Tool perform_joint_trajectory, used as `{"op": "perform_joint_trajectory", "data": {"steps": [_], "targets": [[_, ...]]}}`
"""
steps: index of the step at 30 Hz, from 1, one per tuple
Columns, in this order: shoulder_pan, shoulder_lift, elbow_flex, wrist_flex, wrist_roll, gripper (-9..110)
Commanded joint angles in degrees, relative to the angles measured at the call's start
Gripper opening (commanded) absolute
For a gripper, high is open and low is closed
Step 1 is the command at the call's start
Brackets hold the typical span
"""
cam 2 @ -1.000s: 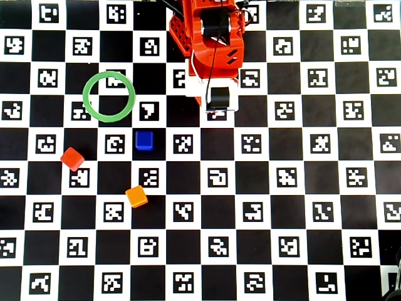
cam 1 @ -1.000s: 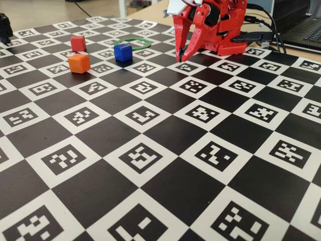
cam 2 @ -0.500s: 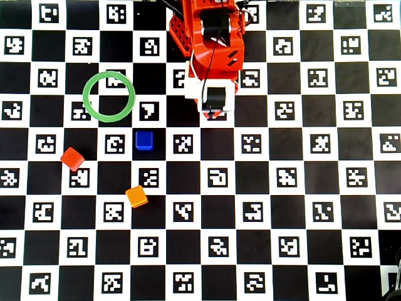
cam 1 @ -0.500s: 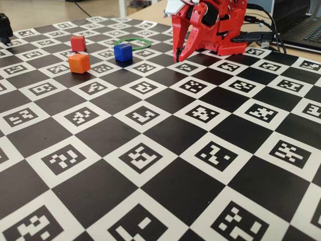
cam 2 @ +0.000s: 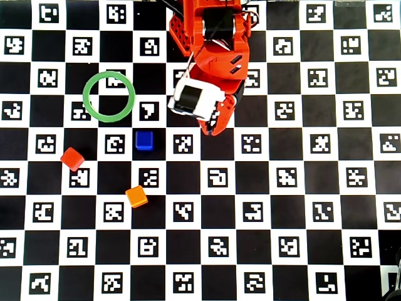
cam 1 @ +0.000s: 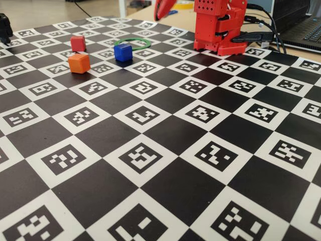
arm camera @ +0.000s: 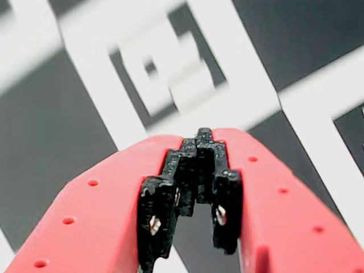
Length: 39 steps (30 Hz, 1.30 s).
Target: Grab the red cube then put it in the green circle then put the blue cube on top and finally the orange cube on top
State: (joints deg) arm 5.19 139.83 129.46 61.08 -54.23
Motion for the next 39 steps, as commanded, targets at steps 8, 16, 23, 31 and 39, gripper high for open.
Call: {"op": "perform_joint_trajectory", "data": {"steps": [8, 16, 23, 31, 39], "targets": [[15.38, -26.89, -43.51, 14.15, 26.63, 1], [27.33, -45.53, -70.84, 28.21, 43.51, 18], [34.89, -55.72, -82.00, 33.93, 51.50, 32], [38.67, -63.02, -82.62, 34.63, 53.09, 40], [39.73, -66.97, -82.62, 34.89, 52.82, 49]]}}
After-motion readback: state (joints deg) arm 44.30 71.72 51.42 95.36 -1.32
